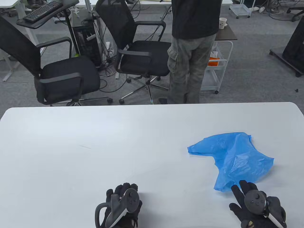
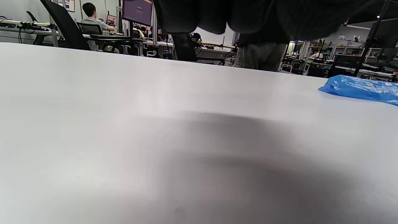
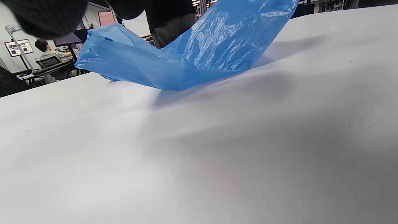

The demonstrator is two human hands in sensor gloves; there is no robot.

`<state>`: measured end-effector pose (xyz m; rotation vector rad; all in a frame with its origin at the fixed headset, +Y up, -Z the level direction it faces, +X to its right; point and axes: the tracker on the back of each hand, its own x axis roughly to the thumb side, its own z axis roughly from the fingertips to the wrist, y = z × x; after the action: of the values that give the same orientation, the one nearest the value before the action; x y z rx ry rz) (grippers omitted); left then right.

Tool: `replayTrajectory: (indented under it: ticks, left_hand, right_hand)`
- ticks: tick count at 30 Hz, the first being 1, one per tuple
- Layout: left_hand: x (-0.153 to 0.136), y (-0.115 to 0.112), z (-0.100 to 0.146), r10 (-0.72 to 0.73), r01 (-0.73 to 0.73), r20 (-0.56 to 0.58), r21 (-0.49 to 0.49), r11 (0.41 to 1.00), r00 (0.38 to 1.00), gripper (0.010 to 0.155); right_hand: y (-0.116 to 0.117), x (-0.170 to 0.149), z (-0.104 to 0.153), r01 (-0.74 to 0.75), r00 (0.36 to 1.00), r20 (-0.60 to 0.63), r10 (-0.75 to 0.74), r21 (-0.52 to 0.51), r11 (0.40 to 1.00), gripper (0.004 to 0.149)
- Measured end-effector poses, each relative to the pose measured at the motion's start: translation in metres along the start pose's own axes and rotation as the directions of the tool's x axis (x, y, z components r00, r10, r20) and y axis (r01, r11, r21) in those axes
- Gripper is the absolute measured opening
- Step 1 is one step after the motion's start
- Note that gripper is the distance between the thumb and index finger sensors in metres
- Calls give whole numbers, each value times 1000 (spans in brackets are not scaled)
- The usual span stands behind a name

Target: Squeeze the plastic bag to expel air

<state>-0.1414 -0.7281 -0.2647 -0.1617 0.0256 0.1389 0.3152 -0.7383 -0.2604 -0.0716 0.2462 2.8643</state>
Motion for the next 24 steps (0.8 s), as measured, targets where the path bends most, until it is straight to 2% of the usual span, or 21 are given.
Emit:
replayTrajectory:
  ticks: [11,18,20,24]
  left_hand:
    - [2,-4,-2,-17,17,-2,-24,1000,1000,67]
    - [1,-2,-2,56,-55,36,-25,998,998,67]
    - [1,-3,-4,87,-85,48,-39,996,995,66]
    - [2,-3,-5,104,-100,70,-62,993,992,66]
  right_hand:
    - [2,1,0,-1,1000,19,1,23,1000,70]
    - [0,3,1,-38,999,21,38,-2,999,71]
    - [-11,1,0,-72,997,13,74,-68,995,66]
    - [-66,-22,-17,-68,996,-75,48,-301,951,55]
